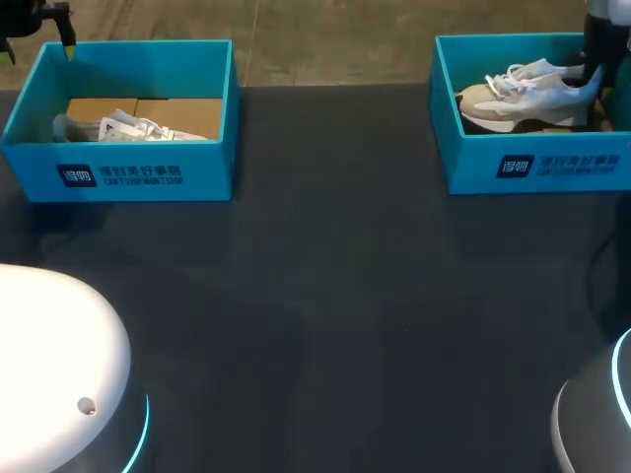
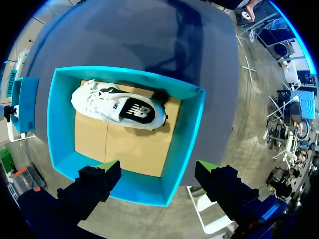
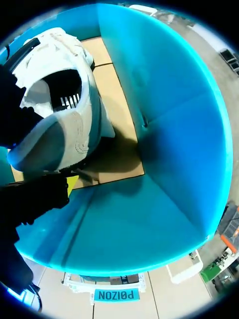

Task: Take the shoe out of the shoebox, open the shoe tongue, remove and reinsert the insole, then place the shoe into the shoebox

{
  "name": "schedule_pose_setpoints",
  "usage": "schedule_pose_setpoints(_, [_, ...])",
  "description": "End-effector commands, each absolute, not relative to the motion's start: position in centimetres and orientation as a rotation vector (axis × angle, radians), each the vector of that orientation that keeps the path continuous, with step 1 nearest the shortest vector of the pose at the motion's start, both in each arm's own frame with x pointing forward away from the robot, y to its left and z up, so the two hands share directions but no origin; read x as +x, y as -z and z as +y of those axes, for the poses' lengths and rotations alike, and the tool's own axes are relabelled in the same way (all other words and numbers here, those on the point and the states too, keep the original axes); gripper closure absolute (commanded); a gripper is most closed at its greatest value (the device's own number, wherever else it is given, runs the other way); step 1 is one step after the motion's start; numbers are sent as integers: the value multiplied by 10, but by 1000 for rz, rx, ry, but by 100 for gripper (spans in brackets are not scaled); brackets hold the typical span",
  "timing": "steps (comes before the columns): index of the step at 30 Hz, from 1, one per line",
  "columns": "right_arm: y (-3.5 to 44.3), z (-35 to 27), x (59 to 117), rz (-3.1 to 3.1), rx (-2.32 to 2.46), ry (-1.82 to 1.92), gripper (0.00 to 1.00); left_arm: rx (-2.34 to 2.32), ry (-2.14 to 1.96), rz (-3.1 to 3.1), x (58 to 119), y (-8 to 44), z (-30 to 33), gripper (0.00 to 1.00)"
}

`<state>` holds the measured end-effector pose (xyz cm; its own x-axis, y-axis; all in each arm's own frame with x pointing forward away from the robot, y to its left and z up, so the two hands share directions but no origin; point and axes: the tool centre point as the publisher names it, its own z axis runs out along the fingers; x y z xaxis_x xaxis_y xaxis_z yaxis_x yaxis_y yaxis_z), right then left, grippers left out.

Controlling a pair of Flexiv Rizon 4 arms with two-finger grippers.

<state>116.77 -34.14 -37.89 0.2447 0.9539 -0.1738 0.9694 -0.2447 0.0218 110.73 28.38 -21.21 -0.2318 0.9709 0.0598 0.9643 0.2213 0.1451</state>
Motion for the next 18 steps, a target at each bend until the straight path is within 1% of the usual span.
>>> schedule_pose_setpoints(1, [359,-344,1166,1875,2405,218,100,1921,-235,2421,1107,212,284,0])
schedule_pose_setpoints(18, [287,-345,1152,1958,2370,154,100,1921,-235,2421,1107,212,284,0])
